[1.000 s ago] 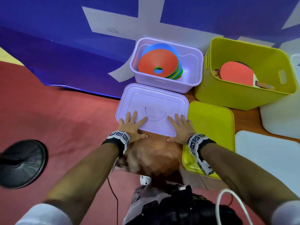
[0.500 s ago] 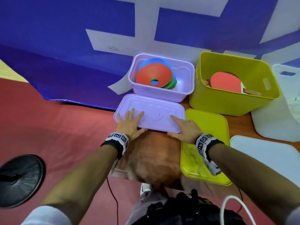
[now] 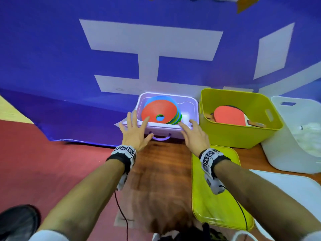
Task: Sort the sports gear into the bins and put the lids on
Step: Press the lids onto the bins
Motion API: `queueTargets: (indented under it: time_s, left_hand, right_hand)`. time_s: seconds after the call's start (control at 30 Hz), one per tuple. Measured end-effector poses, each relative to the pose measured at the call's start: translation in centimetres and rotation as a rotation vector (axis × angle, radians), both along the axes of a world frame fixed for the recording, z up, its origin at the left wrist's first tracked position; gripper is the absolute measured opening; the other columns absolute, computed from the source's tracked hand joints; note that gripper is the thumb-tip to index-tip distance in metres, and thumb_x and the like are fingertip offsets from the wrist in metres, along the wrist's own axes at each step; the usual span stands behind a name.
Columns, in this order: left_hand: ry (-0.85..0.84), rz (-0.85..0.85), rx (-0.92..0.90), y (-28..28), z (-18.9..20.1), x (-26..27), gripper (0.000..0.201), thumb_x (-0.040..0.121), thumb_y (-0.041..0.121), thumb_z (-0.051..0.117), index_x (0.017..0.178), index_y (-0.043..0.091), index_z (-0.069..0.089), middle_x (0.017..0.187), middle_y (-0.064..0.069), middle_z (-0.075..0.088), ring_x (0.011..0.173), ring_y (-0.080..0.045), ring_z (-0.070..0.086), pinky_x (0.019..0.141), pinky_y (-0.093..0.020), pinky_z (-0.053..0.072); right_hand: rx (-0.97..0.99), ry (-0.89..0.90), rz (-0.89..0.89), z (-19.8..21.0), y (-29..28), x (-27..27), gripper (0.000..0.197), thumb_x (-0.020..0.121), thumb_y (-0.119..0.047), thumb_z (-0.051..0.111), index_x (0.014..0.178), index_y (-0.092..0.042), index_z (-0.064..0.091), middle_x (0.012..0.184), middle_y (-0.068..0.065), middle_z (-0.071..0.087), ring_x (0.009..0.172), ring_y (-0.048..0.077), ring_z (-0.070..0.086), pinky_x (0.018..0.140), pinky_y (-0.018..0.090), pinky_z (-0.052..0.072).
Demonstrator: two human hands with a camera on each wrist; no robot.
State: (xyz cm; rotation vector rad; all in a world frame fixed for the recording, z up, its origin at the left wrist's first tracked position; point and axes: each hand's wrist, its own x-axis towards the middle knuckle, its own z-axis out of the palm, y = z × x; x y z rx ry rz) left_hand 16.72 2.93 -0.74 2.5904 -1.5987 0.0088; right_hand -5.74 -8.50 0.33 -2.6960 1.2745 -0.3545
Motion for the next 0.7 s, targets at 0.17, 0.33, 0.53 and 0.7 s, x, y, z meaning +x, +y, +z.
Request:
queueTargets:
  time_s: [0.17, 0.33, 0.53, 0.7]
  left_hand:
    - [0.029, 0.023, -0.023, -0.6, -0.4, 0.9, 0.087, 0.088, 0.070, 0.043, 0.152, 0.043, -0.010, 0.156, -0.016, -0.031, 0.145, -0.043, -0.021, 0.111, -0.065, 0.019]
    - [0.088, -0.016, -0.091, -2.1, 0.9, 1.5, 0.085, 0.089, 0.062, 0.053, 0.155, 0.038, 0.004, 0.159, -0.018, -0.023, 0.148, -0.040, -0.013, 0.117, -0.057, 0.018]
    - [0.065, -0.033, -0.100, -4.7, 1.5, 1.6, 0.082, 0.090, 0.068, 0.045, 0.154, 0.040, 0.004, 0.159, -0.014, -0.024, 0.148, -0.036, -0.016, 0.113, -0.061, 0.016]
    - [0.122, -0.057, -0.063, -5.7, 0.1, 1.8, 0.081, 0.086, 0.078, 0.029, 0.153, 0.043, -0.001, 0.157, -0.006, -0.031, 0.146, -0.031, -0.025, 0.112, -0.065, 0.013]
  right_hand:
    - [0.024, 0.176, 0.018, 0.6, -1.2, 0.4, 0.063, 0.095, -0.046, 0.053, 0.151, -0.038, 0.025, 0.154, 0.014, 0.027, 0.138, 0.032, 0.034, 0.092, 0.042, 0.046]
    - [0.022, 0.199, -0.007, 2.0, -3.5, 1.3, 0.053, 0.099, -0.038, 0.049, 0.149, -0.037, 0.030, 0.137, 0.009, 0.039, 0.122, 0.031, 0.049, 0.081, 0.038, 0.048]
    - [0.034, 0.177, -0.026, 4.2, -7.0, 3.1, 0.055, 0.100, -0.040, 0.045, 0.151, -0.036, 0.026, 0.136, 0.011, 0.041, 0.127, 0.031, 0.044, 0.085, 0.040, 0.046]
    - [0.091, 0.169, -0.074, 4.0, -9.3, 4.2, 0.054, 0.101, -0.040, 0.040, 0.152, -0.035, 0.024, 0.142, 0.014, 0.037, 0.133, 0.032, 0.036, 0.094, 0.046, 0.043]
